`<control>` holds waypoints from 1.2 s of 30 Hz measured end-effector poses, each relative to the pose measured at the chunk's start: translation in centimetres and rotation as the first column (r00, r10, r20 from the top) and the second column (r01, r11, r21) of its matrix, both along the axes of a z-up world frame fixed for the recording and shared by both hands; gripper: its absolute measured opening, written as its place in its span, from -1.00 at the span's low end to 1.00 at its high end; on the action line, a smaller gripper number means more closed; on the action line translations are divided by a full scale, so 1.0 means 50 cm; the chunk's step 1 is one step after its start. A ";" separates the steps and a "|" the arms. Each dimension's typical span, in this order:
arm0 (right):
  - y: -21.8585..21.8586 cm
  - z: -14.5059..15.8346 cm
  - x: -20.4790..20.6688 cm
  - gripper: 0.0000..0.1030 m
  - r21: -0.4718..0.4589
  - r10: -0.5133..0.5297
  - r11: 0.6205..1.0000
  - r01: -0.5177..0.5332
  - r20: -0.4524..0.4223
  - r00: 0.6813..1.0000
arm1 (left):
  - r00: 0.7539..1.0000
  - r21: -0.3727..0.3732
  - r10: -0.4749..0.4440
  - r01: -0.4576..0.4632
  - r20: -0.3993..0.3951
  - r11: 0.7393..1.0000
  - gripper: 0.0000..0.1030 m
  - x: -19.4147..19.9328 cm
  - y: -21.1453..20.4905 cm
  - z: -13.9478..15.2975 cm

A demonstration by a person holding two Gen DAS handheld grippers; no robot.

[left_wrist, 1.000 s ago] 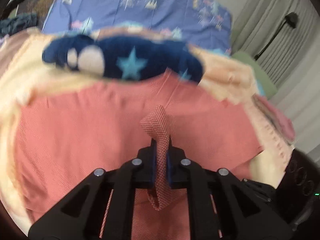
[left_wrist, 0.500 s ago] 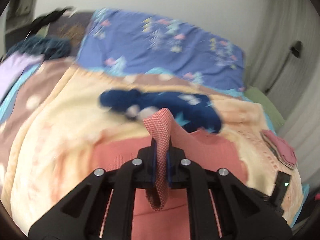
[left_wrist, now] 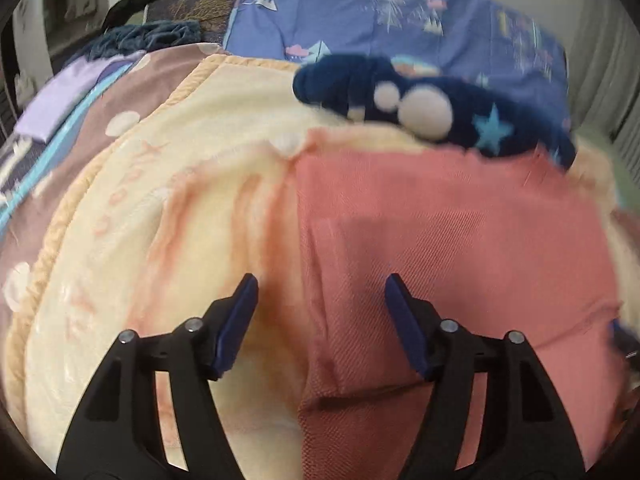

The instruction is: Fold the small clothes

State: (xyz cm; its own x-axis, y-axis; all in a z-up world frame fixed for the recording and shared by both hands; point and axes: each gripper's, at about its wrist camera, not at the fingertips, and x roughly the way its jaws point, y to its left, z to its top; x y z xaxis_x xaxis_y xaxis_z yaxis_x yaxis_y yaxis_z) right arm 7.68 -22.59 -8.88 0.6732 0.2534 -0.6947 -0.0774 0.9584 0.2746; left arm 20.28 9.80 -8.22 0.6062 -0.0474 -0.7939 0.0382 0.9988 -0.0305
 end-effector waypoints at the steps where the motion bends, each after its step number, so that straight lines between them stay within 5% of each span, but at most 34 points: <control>1: 0.009 0.012 -0.005 0.08 0.004 0.037 0.999 -0.037 0.012 0.999 | 1.000 0.043 -0.006 0.006 0.006 0.999 0.39 -0.003 -0.010 -0.012; 6: 0.066 0.086 0.026 0.07 -0.223 0.065 0.974 -0.031 0.146 0.987 | 0.998 0.069 0.009 -0.013 0.056 0.998 0.40 -0.010 -0.033 0.020; 8: 0.060 0.060 0.075 -0.07 -0.288 0.017 0.958 0.014 0.106 0.994 | 0.992 -0.012 -0.022 0.023 0.124 1.000 0.40 -0.031 -0.052 0.058; 10: 0.037 0.006 0.113 -0.28 -0.392 -0.091 0.915 0.093 0.022 0.996 | 0.983 0.004 -0.079 0.080 0.164 0.997 0.46 -0.053 -0.088 0.072; 11: 0.008 -0.033 0.125 -0.42 -0.392 -0.134 0.913 0.112 -0.028 0.991 | 0.983 0.060 -0.103 0.095 0.153 0.994 0.49 -0.057 -0.107 0.062; 14: -0.026 -0.013 0.112 -0.42 -0.269 -0.132 0.955 0.123 -0.016 0.991 | 0.988 0.250 -0.139 0.120 0.062 0.961 0.55 -0.050 -0.135 -0.026; 19: -0.094 0.052 0.138 -0.25 -0.132 -0.148 0.980 0.151 0.029 0.989 | 0.991 0.135 -0.115 0.105 0.069 0.985 0.63 -0.046 -0.103 -0.026; 25: -0.139 0.014 0.277 -0.01 0.071 -0.117 0.989 0.126 -0.125 0.985 | 0.991 0.154 -0.108 0.096 0.072 0.983 0.68 -0.047 -0.108 -0.032; 26: -0.121 0.005 0.283 -0.03 0.028 -0.106 0.993 0.111 -0.129 0.986 | 0.992 0.149 -0.107 0.095 0.071 0.984 0.69 -0.046 -0.106 -0.032; 27: -0.089 0.002 0.284 -0.24 -0.137 -0.100 0.987 0.085 -0.100 0.990 | 0.992 0.139 -0.105 0.094 0.070 0.986 0.70 -0.045 -0.103 -0.032; 28: -0.058 0.000 0.280 -0.26 -0.308 -0.076 0.950 0.057 -0.050 0.996 | 0.992 0.129 -0.104 0.094 0.069 0.987 0.70 -0.044 -0.100 -0.032; 29: -0.048 -0.002 0.277 -0.27 -0.385 -0.086 0.920 0.073 -0.017 0.996 | 0.992 0.120 -0.103 0.095 0.067 0.988 0.71 -0.043 -0.098 -0.033; 31: -0.065 0.003 0.274 -0.26 -0.371 -0.145 0.919 0.134 0.000 0.989 | 0.993 0.116 -0.103 0.094 0.066 0.989 0.72 -0.043 -0.097 -0.033; 33: -0.075 0.024 0.253 -0.27 -0.458 -0.277 0.841 0.287 0.091 0.957 | 0.993 0.118 -0.101 0.092 0.068 0.989 0.72 -0.046 -0.099 -0.033; 34: -0.082 0.040 0.235 -0.30 -0.438 -0.301 0.839 0.323 0.120 0.946 | 0.993 0.117 -0.100 0.092 0.068 0.989 0.72 -0.046 -0.099 -0.034; 36: -0.091 0.067 0.190 -0.32 -0.294 -0.254 0.913 0.284 0.135 0.958 | 0.993 0.112 -0.099 0.092 0.067 0.989 0.72 -0.044 -0.097 -0.034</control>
State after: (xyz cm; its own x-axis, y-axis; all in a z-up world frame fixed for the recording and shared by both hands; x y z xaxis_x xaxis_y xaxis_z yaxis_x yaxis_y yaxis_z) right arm 17.18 -27.15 -5.52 0.7501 -0.1615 -0.6413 0.1843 0.9824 -0.0319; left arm 18.07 4.96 -9.91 0.6589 -0.0240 -0.7519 0.1318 0.9877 0.0840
